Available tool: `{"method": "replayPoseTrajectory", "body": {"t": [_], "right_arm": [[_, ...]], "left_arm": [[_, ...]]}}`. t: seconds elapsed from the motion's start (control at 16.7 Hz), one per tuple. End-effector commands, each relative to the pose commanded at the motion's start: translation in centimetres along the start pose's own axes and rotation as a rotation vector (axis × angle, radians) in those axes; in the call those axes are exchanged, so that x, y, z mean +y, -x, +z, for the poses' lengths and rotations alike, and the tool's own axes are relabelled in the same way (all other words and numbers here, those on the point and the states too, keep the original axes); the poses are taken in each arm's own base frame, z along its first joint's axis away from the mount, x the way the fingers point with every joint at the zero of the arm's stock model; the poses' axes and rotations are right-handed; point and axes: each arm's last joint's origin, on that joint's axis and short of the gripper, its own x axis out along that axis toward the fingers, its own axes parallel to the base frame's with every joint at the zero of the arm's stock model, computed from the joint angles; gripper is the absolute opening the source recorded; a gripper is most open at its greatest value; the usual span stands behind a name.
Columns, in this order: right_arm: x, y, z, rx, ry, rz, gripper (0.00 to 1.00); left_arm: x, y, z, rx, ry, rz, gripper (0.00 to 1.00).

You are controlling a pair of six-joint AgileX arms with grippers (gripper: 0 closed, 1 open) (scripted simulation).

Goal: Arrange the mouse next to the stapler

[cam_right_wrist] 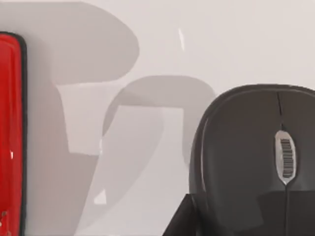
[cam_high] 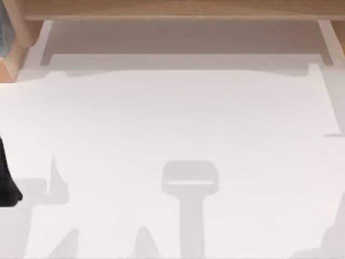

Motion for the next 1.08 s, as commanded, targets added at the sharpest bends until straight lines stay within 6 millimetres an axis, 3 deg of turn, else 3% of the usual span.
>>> {"method": "replayPoseTrajectory", "body": {"t": [0.72, 1.08], "right_arm": [[-0.34, 0.69, 0.59, -0.072, 0.003, -0.037, 0.0], [-0.29, -0.2, 0.4, -0.05, 0.001, -0.028, 0.0]], "left_arm": [[0.0, 0.0, 0.0, 0.0, 0.0, 0.0, 1.0], [0.0, 0.0, 0.0, 0.0, 0.0, 0.0, 1.0]]}}
